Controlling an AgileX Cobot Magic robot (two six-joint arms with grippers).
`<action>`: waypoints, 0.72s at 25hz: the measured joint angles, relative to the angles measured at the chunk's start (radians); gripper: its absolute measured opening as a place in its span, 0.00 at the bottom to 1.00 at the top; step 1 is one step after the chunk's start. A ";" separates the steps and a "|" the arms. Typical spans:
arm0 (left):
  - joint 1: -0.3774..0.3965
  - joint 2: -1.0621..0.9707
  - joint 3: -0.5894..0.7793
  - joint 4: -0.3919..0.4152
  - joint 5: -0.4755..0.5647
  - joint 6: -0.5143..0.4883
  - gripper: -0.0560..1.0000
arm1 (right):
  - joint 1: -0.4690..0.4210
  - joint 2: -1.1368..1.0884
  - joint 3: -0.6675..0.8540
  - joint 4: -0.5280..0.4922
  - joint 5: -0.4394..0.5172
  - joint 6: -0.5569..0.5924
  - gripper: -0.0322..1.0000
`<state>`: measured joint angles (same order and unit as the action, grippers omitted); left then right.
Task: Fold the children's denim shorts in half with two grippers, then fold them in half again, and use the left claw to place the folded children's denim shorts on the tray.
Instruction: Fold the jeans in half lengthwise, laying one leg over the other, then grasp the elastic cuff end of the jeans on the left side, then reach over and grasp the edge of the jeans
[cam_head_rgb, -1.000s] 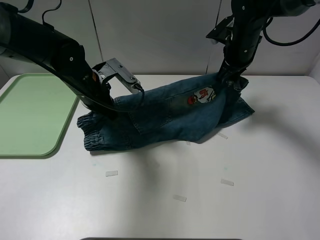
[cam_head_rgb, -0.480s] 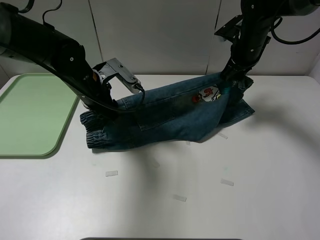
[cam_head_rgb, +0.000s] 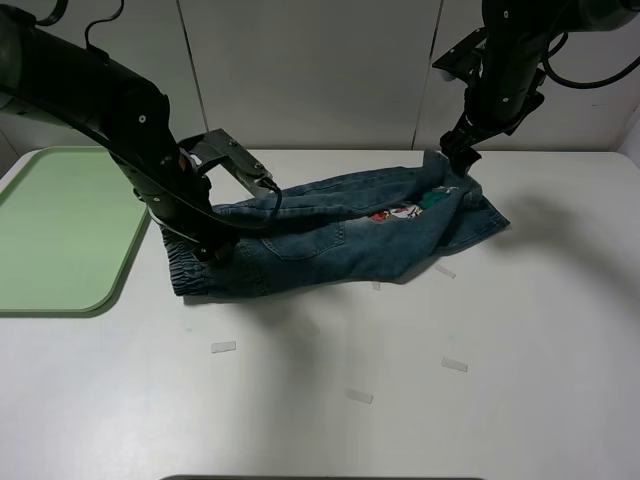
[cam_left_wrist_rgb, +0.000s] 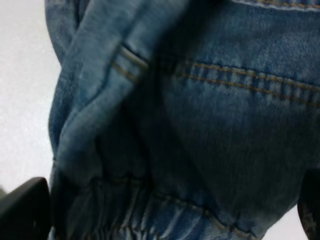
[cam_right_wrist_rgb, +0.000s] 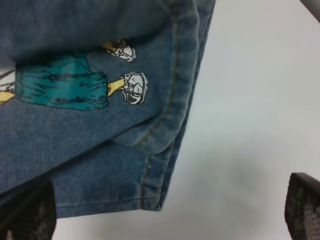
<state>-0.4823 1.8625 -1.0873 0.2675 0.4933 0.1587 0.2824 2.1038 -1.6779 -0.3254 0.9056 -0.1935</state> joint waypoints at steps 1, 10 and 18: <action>0.000 0.000 0.000 0.014 0.000 -0.010 0.99 | 0.000 0.000 0.000 0.000 0.000 0.000 0.70; 0.000 -0.065 0.000 0.098 0.032 -0.087 0.99 | 0.000 -0.011 -0.001 0.001 -0.001 0.003 0.70; 0.000 -0.226 -0.001 0.099 0.202 -0.159 0.99 | 0.007 -0.032 -0.003 0.036 0.082 0.029 0.70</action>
<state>-0.4823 1.6368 -1.0888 0.3667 0.6954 0.0000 0.2891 2.0719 -1.6811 -0.2893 0.9880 -0.1641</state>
